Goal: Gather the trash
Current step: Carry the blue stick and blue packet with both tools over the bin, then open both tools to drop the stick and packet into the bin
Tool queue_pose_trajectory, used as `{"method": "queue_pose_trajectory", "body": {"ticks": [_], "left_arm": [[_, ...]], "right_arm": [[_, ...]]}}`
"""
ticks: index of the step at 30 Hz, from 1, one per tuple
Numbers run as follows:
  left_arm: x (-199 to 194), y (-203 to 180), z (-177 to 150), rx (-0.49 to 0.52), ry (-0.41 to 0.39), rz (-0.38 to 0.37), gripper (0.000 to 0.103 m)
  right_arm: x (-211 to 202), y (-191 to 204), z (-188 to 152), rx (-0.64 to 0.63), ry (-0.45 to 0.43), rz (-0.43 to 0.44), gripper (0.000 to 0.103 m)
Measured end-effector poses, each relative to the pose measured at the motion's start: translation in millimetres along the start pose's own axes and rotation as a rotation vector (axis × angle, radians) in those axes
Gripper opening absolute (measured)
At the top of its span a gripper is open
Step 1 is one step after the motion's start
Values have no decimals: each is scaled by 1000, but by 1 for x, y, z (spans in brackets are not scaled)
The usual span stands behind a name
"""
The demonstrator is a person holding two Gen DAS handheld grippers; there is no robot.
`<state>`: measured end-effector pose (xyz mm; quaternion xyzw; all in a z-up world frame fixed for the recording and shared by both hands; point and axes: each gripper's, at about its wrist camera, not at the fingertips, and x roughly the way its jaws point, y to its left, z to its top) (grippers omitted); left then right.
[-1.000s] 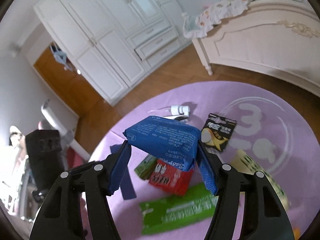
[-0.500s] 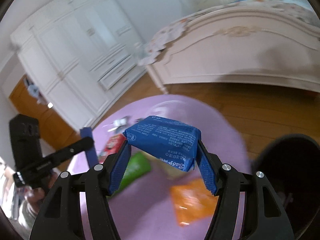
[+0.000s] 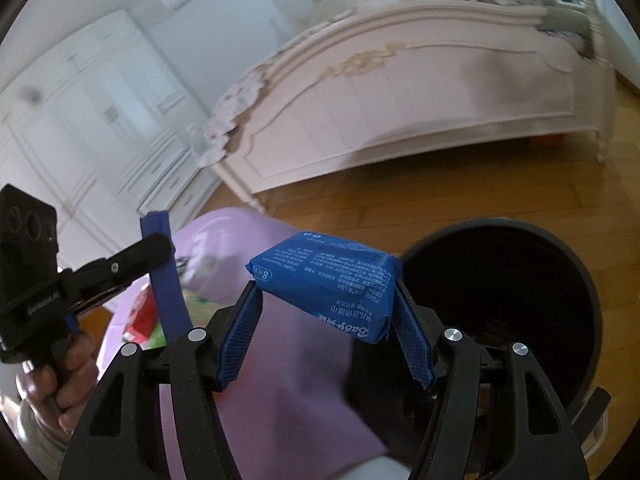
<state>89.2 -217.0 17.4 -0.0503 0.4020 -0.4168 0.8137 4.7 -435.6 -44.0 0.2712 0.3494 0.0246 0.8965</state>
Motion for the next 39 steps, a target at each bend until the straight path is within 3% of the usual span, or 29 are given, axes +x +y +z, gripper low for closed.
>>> {"method": "queue_pose_trajectory", "body": {"ticks": [8, 26, 29, 31, 32, 34, 35, 36, 39], "left_arm": [[52, -31, -6, 35, 78, -36, 8], [98, -58, -17, 73, 174, -12, 8], [102, -61, -19, 83, 183, 4, 12], [104, -63, -17, 104, 191, 24, 12], [106, -66, -16, 110, 191, 29, 15], [105, -69, -17, 125, 184, 42, 35], [103, -69, -17, 129, 175, 50, 53], [99, -69, -17, 134, 156, 58, 62], [90, -70, -16, 142, 130, 68, 62]], "right_arm": [[0, -50, -14, 89, 2, -46, 65], [11, -98, -34, 173, 35, -56, 65], [12, -102, -35, 177, 41, -63, 67], [12, -104, -35, 188, 44, -77, 74], [11, -104, -35, 196, 42, -84, 75], [9, -106, -35, 205, 37, -86, 79], [8, -106, -35, 207, 37, -91, 80], [7, -106, -34, 207, 38, -95, 80], [4, -102, -34, 201, 32, -96, 80]]}}
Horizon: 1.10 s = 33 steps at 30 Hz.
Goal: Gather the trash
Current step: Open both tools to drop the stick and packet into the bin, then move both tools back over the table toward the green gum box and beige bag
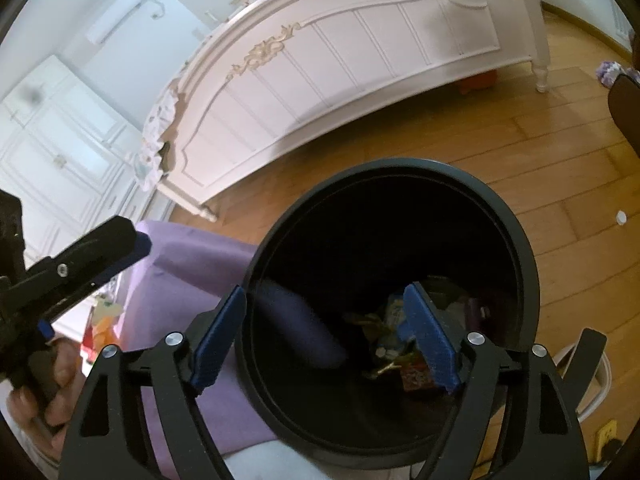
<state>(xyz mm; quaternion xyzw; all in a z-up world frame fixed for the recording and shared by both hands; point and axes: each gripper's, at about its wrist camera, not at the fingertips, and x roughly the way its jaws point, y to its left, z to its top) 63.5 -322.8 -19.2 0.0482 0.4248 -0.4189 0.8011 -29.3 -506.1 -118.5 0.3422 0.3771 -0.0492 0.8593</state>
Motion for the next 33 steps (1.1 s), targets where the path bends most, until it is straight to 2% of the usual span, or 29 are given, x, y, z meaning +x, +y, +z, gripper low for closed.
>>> {"method": "queue_pose_trajectory", "body": {"ticks": [2, 3, 6, 12, 21, 26, 33], "left_arm": [[-11, 1, 0, 3, -26, 27, 65], [-19, 2, -1, 6, -46, 48, 70], [-40, 4, -5, 11, -97, 102, 76], [-85, 15, -18, 24, -172, 222, 80], [-144, 62, -44, -49, -232, 340, 80], [-168, 99, -60, -120, -242, 377, 80], [-207, 173, -107, -304, -239, 437, 79]], "right_arm": [[-3, 5, 0, -5, -4, 6, 80], [-5, 7, 0, -10, -7, 12, 80], [-10, 16, 2, -26, -17, 32, 80], [-18, 51, 1, -90, -29, 75, 80], [-12, 129, -4, -236, -7, 126, 80], [-1, 175, -14, -321, 26, 152, 80], [18, 243, -36, -495, 79, 172, 80]]}}
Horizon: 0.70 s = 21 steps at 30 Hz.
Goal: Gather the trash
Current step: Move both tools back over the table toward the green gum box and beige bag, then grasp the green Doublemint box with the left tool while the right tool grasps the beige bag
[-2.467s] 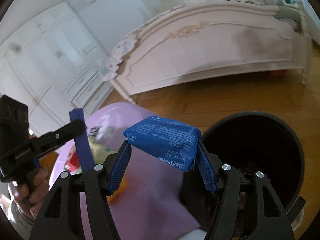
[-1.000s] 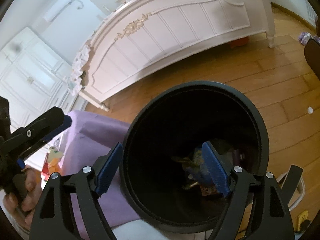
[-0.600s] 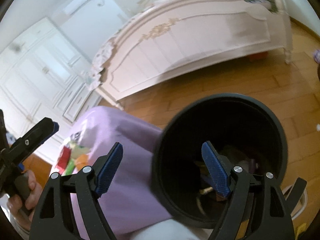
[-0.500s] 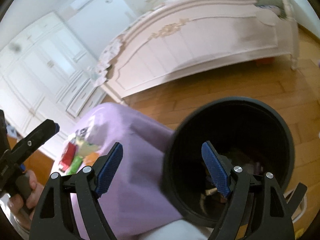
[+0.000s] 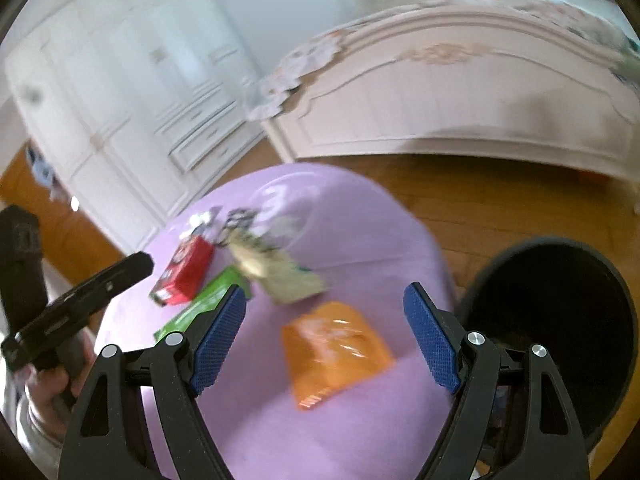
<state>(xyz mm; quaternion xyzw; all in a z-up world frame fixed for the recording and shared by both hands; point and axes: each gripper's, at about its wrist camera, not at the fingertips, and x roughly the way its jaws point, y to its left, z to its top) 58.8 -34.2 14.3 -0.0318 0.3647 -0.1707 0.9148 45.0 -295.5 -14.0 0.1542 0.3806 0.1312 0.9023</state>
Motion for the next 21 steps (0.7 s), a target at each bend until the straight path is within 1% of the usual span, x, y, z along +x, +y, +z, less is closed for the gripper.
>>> {"method": "queue_pose_trajectory", "body": {"ticks": [2, 4, 7, 9, 11, 15, 17, 18, 20, 21], "left_arm": [[-2, 28, -1, -41, 10, 36, 79], [-3, 51, -3, -70, 24, 67, 79], [-1, 77, -6, -91, 55, 91, 76], [2, 88, -9, -93, 78, 101, 69], [8, 97, -13, -90, 110, 101, 64], [19, 106, -19, -73, 153, 86, 60], [26, 105, -18, -58, 173, 71, 55], [29, 105, -18, -52, 179, 68, 53], [37, 103, -16, -36, 194, 64, 51], [37, 102, -16, -28, 188, 70, 50]], "right_arm": [[12, 21, 3, -60, 19, -5, 80], [19, 34, 5, -93, 29, -2, 80], [37, 48, 11, -138, 63, -12, 80], [49, 53, 16, -159, 85, -30, 80], [60, 53, 20, -183, 98, -58, 80], [80, 56, 27, -234, 129, -82, 80], [91, 62, 28, -272, 155, -85, 75], [95, 63, 27, -291, 172, -88, 70], [105, 69, 27, -327, 195, -94, 64], [108, 70, 26, -336, 205, -92, 59]]}}
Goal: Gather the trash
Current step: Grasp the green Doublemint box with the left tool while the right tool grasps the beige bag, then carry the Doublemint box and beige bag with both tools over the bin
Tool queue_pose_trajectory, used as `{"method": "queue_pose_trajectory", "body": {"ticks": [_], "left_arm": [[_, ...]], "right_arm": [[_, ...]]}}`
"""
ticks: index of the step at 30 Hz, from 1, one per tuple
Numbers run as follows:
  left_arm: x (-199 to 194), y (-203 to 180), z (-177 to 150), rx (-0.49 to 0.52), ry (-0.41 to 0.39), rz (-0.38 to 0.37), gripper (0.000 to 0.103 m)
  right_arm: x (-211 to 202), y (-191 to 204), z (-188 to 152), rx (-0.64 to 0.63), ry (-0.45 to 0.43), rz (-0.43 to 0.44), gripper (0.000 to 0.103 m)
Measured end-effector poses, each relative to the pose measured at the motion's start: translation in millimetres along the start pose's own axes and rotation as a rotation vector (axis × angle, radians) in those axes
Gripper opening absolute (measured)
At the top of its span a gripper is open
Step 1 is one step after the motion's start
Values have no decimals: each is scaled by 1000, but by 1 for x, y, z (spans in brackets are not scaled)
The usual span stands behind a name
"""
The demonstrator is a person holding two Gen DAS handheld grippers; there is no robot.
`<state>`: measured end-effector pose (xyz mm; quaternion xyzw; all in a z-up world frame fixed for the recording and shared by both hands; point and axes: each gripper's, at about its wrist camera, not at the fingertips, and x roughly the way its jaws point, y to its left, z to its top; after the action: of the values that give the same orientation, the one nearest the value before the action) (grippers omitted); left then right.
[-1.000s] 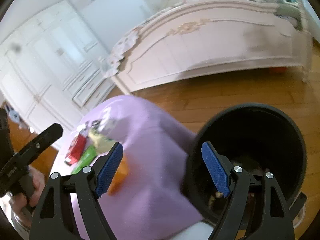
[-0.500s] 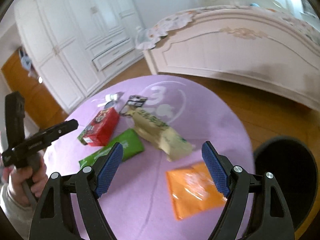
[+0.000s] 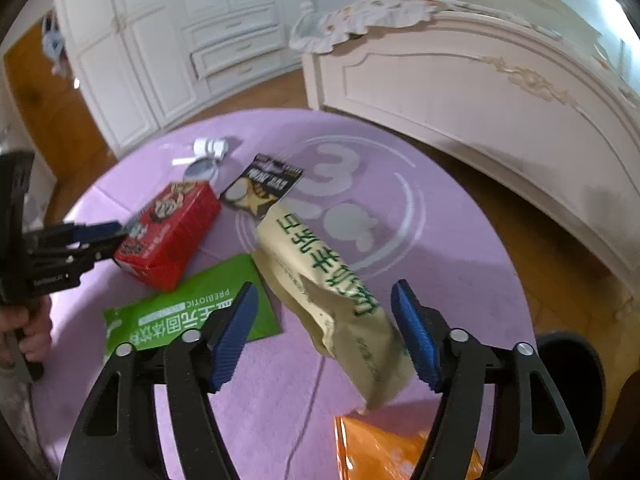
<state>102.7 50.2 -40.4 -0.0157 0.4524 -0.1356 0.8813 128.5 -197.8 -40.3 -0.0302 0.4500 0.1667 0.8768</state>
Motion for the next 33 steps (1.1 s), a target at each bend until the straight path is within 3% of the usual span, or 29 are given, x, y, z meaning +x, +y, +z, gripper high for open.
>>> {"method": "queue_pose_trajectory", "body": {"ticks": [5, 9, 21, 27, 33], "left_arm": [[4, 1, 4, 12, 1, 6, 31], [4, 2, 4, 12, -6, 8, 31], [-28, -8, 10, -11, -77, -1, 31], [-49, -41, 24, 44, -122, -51, 31], [-53, -98, 34, 132, -150, -100, 31]], "right_arm": [[10, 8, -2, -28, 42, 36, 31], [7, 12, -3, -37, 43, 73, 18], [-36, 7, -6, 21, -53, 148, 17], [-65, -7, -12, 63, -115, 139, 17], [-93, -35, -28, 123, -167, 98, 17]]}}
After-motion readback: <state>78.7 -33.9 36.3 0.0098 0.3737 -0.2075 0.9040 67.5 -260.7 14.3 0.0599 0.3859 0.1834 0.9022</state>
